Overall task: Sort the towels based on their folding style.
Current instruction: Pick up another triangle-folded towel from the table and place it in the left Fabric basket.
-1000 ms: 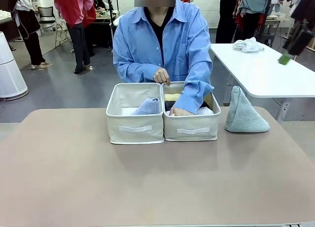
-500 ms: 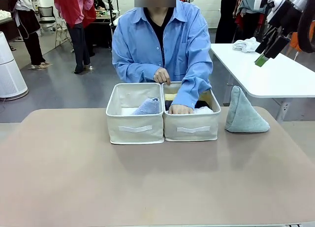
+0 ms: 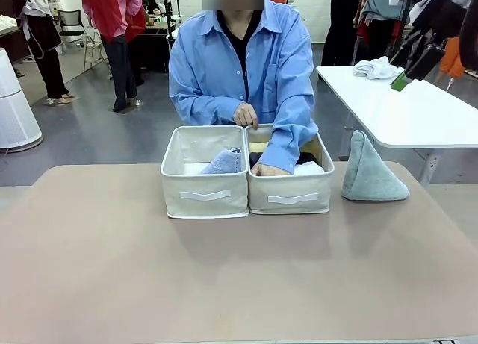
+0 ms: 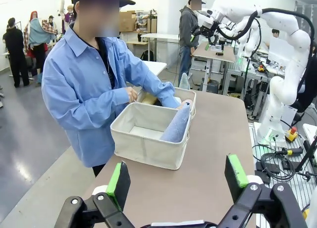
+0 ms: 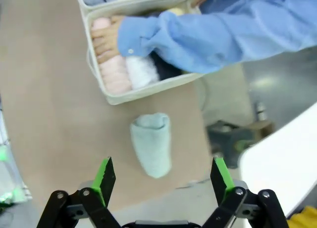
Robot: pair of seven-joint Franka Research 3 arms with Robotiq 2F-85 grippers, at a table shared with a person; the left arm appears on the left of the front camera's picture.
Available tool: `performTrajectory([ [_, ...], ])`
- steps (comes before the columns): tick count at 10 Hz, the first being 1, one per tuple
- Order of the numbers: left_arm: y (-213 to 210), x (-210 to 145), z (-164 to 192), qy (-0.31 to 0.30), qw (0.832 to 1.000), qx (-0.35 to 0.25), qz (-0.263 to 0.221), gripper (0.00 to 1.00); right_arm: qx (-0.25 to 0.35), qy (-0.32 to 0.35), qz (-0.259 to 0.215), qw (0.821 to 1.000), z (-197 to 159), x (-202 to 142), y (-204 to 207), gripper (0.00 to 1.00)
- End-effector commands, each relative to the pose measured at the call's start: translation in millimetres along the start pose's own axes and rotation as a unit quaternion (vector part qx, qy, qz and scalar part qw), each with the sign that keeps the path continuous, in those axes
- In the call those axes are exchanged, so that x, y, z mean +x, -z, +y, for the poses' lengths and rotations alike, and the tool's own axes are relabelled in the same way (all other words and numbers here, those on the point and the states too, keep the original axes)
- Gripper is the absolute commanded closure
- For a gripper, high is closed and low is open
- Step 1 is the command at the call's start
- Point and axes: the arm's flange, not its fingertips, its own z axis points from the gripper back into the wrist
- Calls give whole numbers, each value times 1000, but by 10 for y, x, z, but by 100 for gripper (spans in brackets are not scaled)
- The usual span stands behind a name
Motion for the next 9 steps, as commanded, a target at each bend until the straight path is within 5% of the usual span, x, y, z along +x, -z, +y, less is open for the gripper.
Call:
performTrajectory([
  [1, -11, 6, -25, 3, 1000, -1, -3, 0, -69, -95, -9, 993, 93, 106, 228, 0],
  [4, -11, 6, -25, 3, 1000, -1, -3, 0, -63, -138, -27, 988, -45, 236, 653, 0],
  [9, -11, 6, -25, 3, 1000, -1, -3, 0, 53, -116, 72, 989, -319, 48, 1263, 0],
])
